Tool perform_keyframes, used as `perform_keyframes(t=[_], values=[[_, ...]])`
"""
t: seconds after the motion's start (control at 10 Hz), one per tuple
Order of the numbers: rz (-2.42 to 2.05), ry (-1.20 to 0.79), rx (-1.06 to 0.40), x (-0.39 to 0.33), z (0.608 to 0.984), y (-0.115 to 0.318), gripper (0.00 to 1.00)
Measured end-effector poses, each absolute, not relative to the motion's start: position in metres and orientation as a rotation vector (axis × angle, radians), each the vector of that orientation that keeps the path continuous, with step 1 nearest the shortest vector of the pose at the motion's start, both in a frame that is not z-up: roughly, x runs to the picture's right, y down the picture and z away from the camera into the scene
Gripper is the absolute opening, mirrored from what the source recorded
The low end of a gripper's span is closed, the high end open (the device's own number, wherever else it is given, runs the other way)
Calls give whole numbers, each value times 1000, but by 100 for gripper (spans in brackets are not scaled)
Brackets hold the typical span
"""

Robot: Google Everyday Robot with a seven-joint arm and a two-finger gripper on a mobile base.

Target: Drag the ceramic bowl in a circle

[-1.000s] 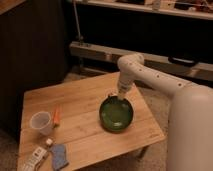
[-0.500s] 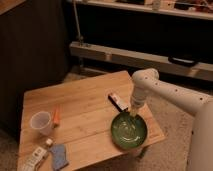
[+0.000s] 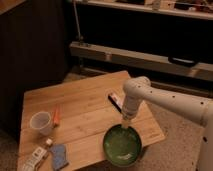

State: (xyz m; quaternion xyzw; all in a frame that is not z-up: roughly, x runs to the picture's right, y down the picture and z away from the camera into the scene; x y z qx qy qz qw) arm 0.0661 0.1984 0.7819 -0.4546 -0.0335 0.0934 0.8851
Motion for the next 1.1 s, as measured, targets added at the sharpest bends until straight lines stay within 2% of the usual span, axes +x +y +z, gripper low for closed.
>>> perform_keyframes(t=[0.3, 0.7, 1.1], values=[[37, -120, -978, -28, 786, 206, 0], [-106, -174, -996, -100, 793, 209, 0], [-74, -248, -916, -122, 808, 155, 0]])
